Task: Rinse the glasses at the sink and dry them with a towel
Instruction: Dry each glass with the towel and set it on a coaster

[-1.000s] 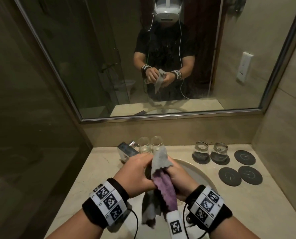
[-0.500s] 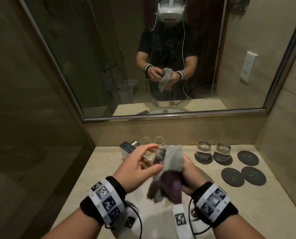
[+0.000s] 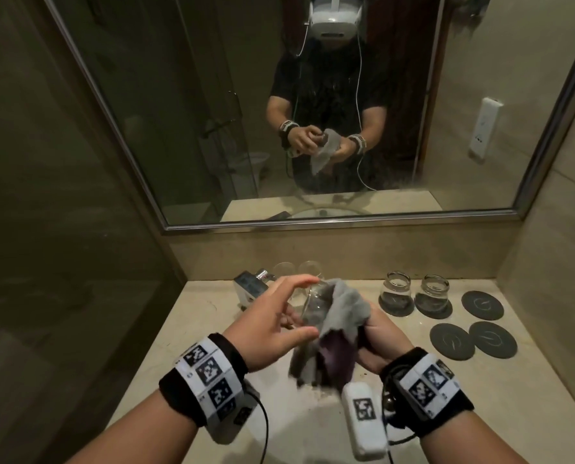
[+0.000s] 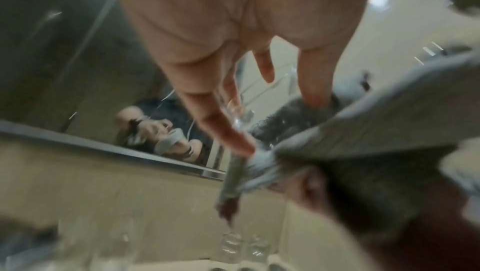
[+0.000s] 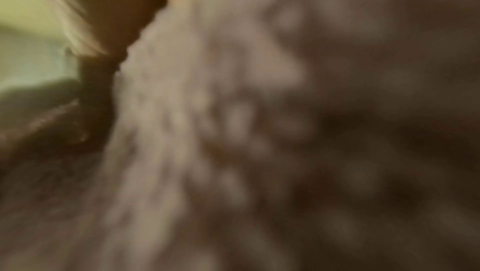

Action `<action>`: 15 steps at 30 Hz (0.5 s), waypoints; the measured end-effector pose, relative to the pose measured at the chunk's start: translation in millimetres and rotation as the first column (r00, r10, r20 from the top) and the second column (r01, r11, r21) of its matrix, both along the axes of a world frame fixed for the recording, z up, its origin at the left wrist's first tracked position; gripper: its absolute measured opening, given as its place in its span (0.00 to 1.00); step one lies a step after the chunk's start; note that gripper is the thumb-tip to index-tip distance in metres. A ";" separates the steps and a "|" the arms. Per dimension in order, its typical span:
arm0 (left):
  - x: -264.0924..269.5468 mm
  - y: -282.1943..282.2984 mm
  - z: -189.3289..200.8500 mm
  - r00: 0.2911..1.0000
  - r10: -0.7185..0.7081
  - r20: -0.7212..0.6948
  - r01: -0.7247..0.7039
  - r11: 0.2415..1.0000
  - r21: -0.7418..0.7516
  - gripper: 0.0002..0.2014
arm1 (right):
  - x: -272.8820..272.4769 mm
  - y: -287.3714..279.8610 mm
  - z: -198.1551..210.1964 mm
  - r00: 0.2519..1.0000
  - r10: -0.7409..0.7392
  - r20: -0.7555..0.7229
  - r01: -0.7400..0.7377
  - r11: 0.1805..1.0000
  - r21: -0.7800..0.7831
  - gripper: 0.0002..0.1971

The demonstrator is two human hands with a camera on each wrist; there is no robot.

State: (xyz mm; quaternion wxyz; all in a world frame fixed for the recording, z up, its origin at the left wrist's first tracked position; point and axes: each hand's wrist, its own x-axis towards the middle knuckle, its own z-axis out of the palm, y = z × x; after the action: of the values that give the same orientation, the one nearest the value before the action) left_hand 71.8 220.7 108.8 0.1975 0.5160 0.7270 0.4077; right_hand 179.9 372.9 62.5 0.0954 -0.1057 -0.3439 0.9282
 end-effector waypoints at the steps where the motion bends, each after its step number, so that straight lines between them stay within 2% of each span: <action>1: -0.9 -1.0 -3.3 1.000 -0.010 -0.012 0.010 1.000 0.017 0.31 | 0.8 -1.1 2.1 0.999 0.031 -0.023 -0.032 0.996 -0.084 0.16; 2: -2.6 -1.5 -5.2 1.000 -0.003 0.030 0.002 1.000 0.018 0.32 | 0.7 -1.3 2.6 0.999 0.020 -0.043 -0.023 0.996 -0.081 0.15; 3: -3.9 -1.9 -5.0 0.994 0.022 0.103 -0.022 1.000 -0.005 0.32 | 0.9 -0.6 2.1 0.997 -0.022 -0.070 0.025 0.999 0.041 0.13; 4: -3.7 -2.0 -3.0 0.976 0.059 0.209 -0.053 0.998 -0.036 0.31 | 1.8 0.0 4.9 0.994 -0.087 -0.072 0.102 0.969 0.226 0.15; 6: -4.2 -0.2 0.6 0.897 0.141 0.420 -0.121 0.990 -0.072 0.27 | 3.4 1.2 6.2 0.988 -0.139 -0.072 0.157 0.840 0.520 0.23; 7: -3.6 0.4 2.9 0.880 0.156 0.448 -0.138 0.988 -0.073 0.24 | 3.3 0.9 6.3 0.993 -0.106 -0.055 0.119 0.828 0.548 0.25; 8: -3.0 0.8 3.5 0.899 0.148 0.411 -0.136 0.989 -0.059 0.23 | 1.8 0.3 5.7 0.991 -0.122 -0.049 0.128 0.817 0.562 0.23; 10: -1.7 -1.0 0.9 0.983 0.071 0.171 -0.074 0.997 0.013 0.25 | -0.7 -3.2 10.4 0.988 -0.157 0.018 0.141 0.927 0.347 0.10; 11: -2.2 -2.6 -1.2 0.999 0.025 0.021 -0.026 0.998 0.053 0.27 | -0.6 -3.4 9.3 0.993 -0.100 0.056 0.088 0.980 0.181 0.10; 12: -3.7 -3.8 -4.3 0.997 -0.005 -0.079 0.012 0.996 0.086 0.28 | 1.1 -2.9 10.0 0.996 -0.046 0.071 0.040 0.996 0.077 0.12; 13: -5.6 -4.8 -7.0 0.995 -0.017 -0.098 0.027 0.995 0.097 0.29 | 1.3 -1.1 7.9 0.997 -0.018 0.071 0.014 0.998 0.058 0.13; 15: -9.0 -5.7 -6.9 0.999 0.025 0.034 -0.027 0.997 0.065 0.29 | 2.4 -5.3 11.7 1.000 0.005 0.015 -0.007 0.994 0.107 0.12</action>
State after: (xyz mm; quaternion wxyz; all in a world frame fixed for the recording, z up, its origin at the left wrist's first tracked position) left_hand 62.8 215.0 101.8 0.1869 0.5060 0.7165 0.4424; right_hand 182.3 367.6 74.2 0.0956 -0.1065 -0.3939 0.9079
